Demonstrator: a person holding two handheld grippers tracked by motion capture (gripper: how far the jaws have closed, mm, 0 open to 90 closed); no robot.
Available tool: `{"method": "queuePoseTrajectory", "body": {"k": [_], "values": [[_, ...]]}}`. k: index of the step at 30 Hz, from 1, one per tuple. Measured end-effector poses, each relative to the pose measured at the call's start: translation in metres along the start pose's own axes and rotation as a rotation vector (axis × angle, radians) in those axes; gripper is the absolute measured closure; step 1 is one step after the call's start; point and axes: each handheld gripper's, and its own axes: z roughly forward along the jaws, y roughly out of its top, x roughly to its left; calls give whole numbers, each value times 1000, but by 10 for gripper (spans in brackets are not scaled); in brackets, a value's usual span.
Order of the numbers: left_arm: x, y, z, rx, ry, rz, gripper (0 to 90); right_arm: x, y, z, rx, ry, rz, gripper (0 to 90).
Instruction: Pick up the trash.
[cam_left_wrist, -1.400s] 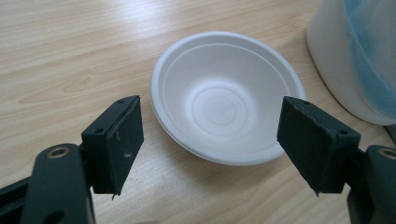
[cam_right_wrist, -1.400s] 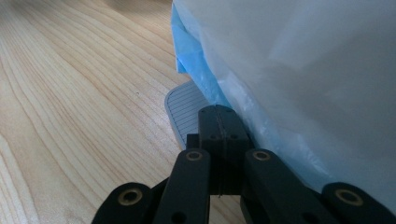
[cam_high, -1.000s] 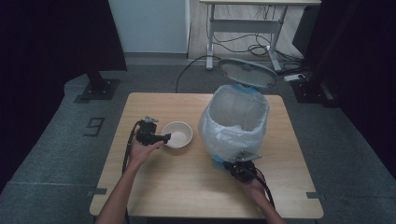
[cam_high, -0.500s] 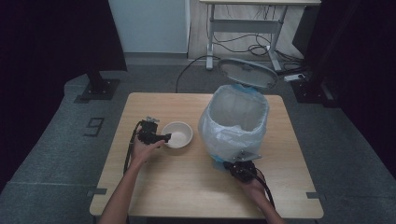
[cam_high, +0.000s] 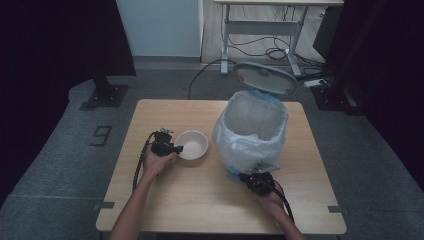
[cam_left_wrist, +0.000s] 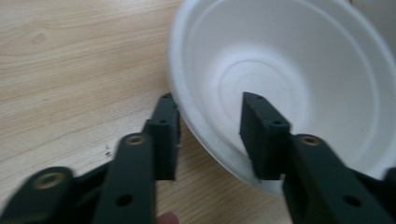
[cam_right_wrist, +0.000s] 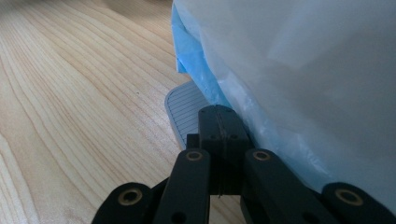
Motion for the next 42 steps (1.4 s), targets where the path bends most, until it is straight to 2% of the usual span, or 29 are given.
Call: {"method": "queuePoseTrajectory", "body": {"k": [3, 12, 15, 18, 22, 25, 28, 42], "values": [[-1, -1, 0, -3, -14, 5, 722, 0, 0, 0, 2, -1, -2, 894], [-5, -8, -10, -98, -59, 6, 809, 1, 0, 0, 1, -3, -3, 894], [-5, -9, -14, -112, -62, 16, 821, 1, 0, 0, 2, -2, -3, 894], [-7, -11, -25, -174, -82, 15, 838, 1, 0, 0, 2, -3, -4, 894], [-9, -14, -36, -210, -85, 27, 847, 1, 0, 0, 1, -5, -6, 894], [-9, -19, -43, -239, -104, 25, 847, 1, 0, 0, 0, -7, -6, 894], [-10, -21, -50, -252, -101, 39, 847, 1, 0, 0, 0, -8, -6, 894], [-16, -27, -84, -327, -120, 49, 848, 2, 0, 0, 3, -11, -13, 894]]}}
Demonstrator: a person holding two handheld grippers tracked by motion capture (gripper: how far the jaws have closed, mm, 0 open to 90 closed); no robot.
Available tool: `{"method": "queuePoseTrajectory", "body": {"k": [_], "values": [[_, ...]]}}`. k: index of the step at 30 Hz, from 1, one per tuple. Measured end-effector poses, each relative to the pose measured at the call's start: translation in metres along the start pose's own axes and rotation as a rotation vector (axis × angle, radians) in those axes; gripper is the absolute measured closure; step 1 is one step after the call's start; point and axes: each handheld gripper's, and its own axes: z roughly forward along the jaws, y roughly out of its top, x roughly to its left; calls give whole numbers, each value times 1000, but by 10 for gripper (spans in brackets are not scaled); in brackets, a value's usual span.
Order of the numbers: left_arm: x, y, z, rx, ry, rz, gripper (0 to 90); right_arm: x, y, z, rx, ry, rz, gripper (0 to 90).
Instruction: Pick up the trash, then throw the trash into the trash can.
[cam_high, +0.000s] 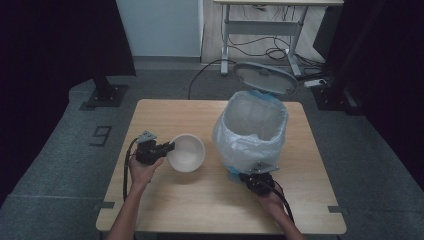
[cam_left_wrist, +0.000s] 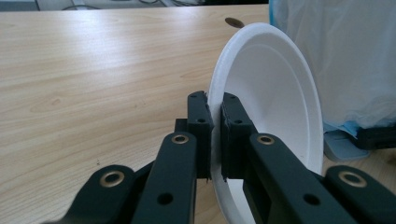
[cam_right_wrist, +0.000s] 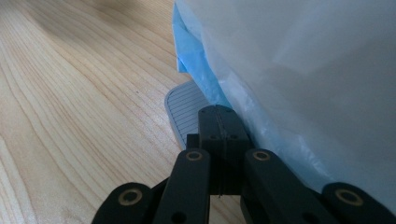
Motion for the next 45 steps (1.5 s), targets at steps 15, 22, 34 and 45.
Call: {"method": "queuePoseTrajectory", "body": {"k": [15, 22, 34, 45], "values": [[-14, 12, -17, -50, -29, 35, 848, 0, 0, 0, 1, 4, 3, 894], [-19, 19, -28, -87, -49, 46, 848, 0, 0, 0, -1, 3, 2, 894], [-29, 26, -35, -111, -76, 72, 848, 0, 0, 0, -3, 2, 2, 894], [-37, 31, -45, -142, -91, 95, 848, 0, 0, 0, -5, 3, 5, 894]]}}
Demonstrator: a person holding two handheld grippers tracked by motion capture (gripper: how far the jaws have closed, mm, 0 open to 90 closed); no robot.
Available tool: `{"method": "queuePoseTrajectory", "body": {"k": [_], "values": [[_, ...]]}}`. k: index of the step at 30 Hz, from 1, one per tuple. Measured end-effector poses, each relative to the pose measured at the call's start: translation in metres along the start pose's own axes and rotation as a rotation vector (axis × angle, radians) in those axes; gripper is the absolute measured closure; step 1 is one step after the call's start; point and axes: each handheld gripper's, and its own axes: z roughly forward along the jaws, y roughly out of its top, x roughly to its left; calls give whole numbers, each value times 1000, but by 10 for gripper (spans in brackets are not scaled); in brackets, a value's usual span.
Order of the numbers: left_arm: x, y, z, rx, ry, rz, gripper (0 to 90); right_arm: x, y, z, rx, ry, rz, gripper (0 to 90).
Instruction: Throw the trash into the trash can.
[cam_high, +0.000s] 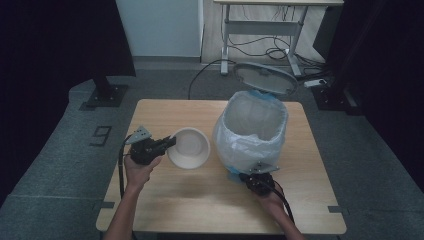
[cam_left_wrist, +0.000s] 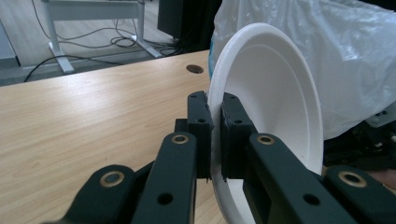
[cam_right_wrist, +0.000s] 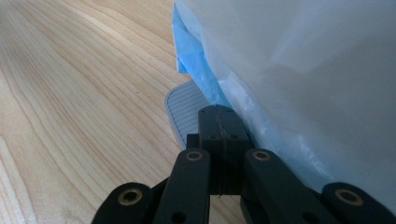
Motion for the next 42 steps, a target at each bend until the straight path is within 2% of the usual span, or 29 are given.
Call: {"method": "queuePoseTrajectory", "body": {"k": [10, 16, 19, 22, 29, 42], "values": [[-8, 7, -7, -31, -6, 25, 848, 0, 0, 0, 0, 1, -1, 894], [-10, 13, -11, -50, -17, 23, 848, -1, 0, 0, 0, 4, 1, 894], [-12, 19, -11, -75, -27, 17, 848, -1, 0, 0, -1, 7, 2, 894], [-16, 25, -13, -89, -35, 29, 848, -1, 0, 0, 1, 9, 8, 893], [-21, 38, -17, -96, -31, 52, 848, -1, 0, 0, 2, 10, 6, 894], [-31, 61, -19, -108, -50, 86, 848, -1, 0, 0, -1, 7, 6, 894]]}}
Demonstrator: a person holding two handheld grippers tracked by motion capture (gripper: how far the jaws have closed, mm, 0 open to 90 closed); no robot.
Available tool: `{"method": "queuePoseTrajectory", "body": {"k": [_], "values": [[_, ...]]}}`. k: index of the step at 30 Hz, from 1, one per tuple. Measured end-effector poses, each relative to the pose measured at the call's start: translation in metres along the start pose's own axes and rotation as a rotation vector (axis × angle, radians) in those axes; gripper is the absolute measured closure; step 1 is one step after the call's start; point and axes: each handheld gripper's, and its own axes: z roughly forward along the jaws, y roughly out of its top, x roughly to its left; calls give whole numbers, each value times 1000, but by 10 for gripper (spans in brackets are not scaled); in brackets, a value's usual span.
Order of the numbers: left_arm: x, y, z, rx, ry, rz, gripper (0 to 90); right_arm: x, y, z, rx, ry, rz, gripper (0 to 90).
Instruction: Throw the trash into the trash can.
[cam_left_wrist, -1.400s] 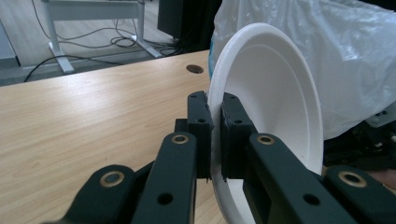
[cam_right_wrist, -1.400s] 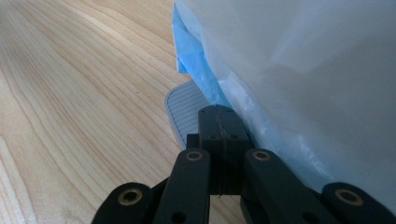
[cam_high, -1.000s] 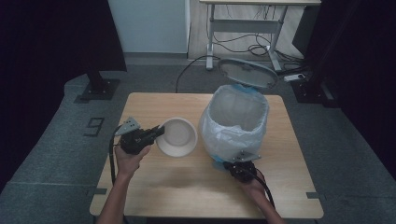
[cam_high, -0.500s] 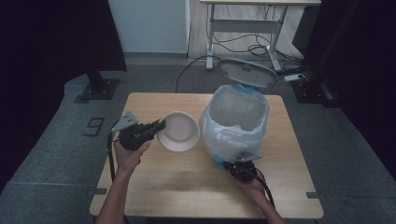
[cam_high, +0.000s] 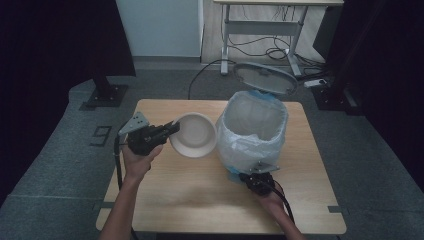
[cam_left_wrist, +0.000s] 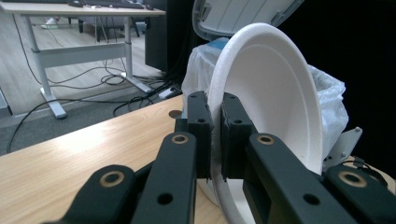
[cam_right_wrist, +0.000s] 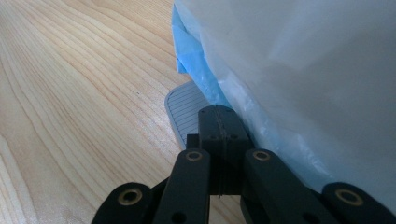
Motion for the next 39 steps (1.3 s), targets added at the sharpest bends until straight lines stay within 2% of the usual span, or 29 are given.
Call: {"method": "queuePoseTrajectory", "body": {"k": [10, 17, 39], "values": [[-6, 16, 3, -6, -11, 21, 848, 0, 0, 0, 0, -3, -2, 894], [-10, 26, 13, -3, -33, 20, 848, 0, 0, 0, -2, -3, 1, 893], [-18, 45, 35, 20, -51, 44, 848, 0, -1, 0, -1, -2, 2, 893]]}}
